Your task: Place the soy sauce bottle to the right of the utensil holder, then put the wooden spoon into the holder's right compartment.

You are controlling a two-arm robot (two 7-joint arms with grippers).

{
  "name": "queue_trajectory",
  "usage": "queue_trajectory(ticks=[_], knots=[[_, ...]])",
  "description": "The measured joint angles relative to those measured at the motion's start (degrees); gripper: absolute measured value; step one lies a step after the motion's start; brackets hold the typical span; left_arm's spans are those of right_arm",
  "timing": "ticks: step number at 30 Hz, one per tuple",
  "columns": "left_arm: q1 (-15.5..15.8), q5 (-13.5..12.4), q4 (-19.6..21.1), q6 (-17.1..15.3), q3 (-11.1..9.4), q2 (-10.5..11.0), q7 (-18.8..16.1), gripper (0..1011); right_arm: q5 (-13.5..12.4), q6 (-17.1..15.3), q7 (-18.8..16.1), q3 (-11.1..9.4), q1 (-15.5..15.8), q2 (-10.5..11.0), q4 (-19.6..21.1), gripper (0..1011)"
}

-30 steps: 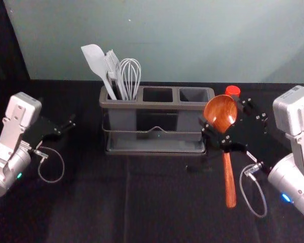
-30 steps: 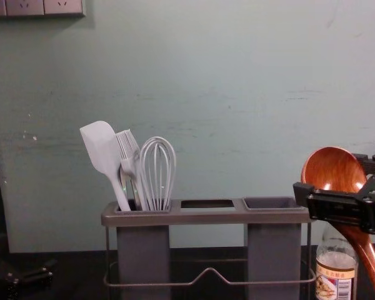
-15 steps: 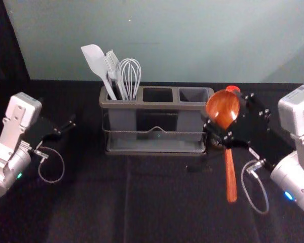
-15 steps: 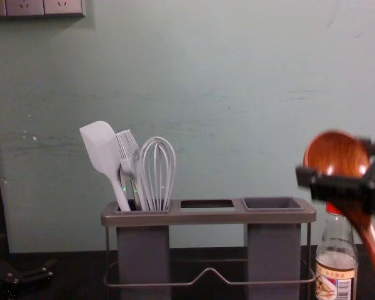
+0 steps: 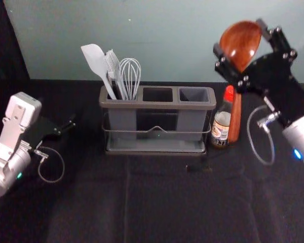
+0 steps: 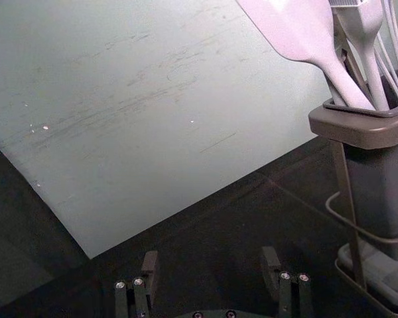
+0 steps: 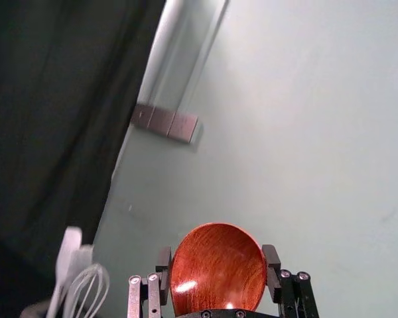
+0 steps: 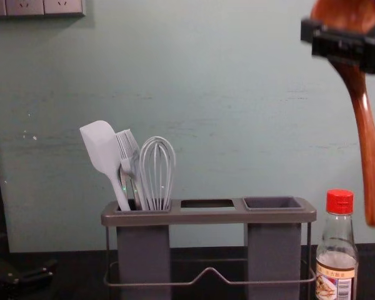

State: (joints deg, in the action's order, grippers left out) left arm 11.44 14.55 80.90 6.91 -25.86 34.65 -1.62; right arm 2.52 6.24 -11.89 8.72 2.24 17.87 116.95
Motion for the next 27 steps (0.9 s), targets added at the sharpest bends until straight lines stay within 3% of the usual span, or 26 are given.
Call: queue_trajectory(ticks=[11,17,21,27], knots=[[0.0,0.0,0.0,0.0,0.0,0.0,0.0,1005,-3.9,7.8,-3.4,0.0,-9.3,-0.5,-9.7,842],[0.0,0.0,0.0,0.0,0.0,0.0,0.0,1005,-6.2,12.6,-5.9,1.3,-15.9,-1.0,-17.3,842],[0.0,0.0,0.0,0.0,0.0,0.0,0.0,1005,-6.5,15.3,-6.4,1.9,-18.2,-1.5,-20.6,842],[0.0,0.0,0.0,0.0,0.0,0.0,0.0,1005,-5.9,23.0,-6.2,2.6,-21.5,-3.7,-26.7,842]])
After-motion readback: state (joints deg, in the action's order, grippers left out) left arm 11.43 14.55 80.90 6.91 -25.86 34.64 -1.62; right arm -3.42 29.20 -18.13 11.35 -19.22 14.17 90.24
